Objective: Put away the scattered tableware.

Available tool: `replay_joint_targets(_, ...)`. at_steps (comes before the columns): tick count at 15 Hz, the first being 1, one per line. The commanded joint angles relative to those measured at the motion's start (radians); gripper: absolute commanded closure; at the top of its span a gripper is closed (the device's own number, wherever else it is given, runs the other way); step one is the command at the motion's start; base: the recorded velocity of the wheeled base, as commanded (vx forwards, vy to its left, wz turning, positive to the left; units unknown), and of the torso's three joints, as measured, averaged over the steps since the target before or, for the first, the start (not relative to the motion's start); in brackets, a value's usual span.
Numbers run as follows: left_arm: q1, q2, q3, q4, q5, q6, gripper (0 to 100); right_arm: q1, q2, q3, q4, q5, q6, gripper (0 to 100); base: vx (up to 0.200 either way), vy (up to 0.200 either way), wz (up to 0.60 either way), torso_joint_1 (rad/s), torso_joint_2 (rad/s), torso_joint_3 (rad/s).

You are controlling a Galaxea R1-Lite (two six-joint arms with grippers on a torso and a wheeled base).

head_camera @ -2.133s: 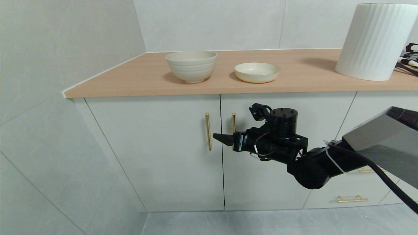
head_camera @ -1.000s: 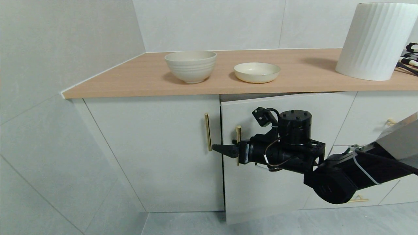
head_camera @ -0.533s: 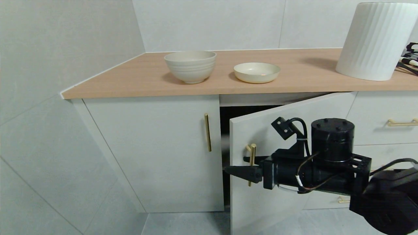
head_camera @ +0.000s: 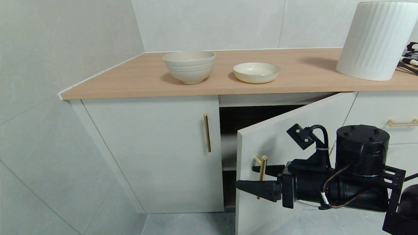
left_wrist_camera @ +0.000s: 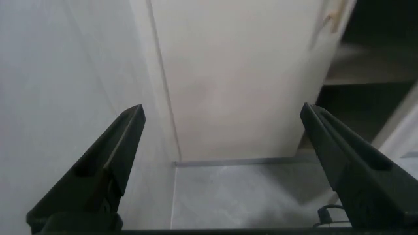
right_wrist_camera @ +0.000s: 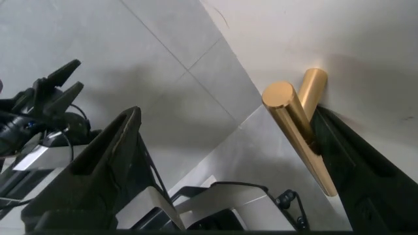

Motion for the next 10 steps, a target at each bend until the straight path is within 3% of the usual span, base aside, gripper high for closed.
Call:
replay_joint_targets(1, -0.004, 0.026, -0.135, 0.033, -0.093, -0.003, 0, 0.001, -0.006, 0.003, -0.003, 0.008, 0.001, 0, 0.000, 0.000, 0.00, 0.000, 0.00, 0.000)
replay_joint_targets(3, -0.020, 0.101, -0.256, 0.100, -0.182, -0.030, 0, 0.001, -0.005, 0.003, -0.003, 0.008, 0.001, 0, 0.000, 0.000, 0.00, 0.000, 0.00, 0.000)
replay_joint_targets(5, -0.059, 0.256, -0.359, 0.106, -0.353, -0.038, 0, 0.001, -0.006, 0.001, -0.003, 0.006, 0.001, 0, 0.000, 0.000, 0.00, 0.000, 0.00, 0.000)
replay_joint_targets(7, -0.061, 0.385, -0.428, 0.106, -0.396, -0.064, 0, 0.001, -0.008, 0.001, -0.003, 0.006, 0.001, 0, 0.000, 0.000, 0.00, 0.000, 0.00, 0.000)
replay_joint_targets(10, -0.064, 0.716, -0.590, 0.085, -0.470, -0.064, 0, 0.001, -0.013, 0.004, -0.003, 0.006, 0.001, 0, 0.000, 0.000, 0.00, 0.000, 0.00, 0.000)
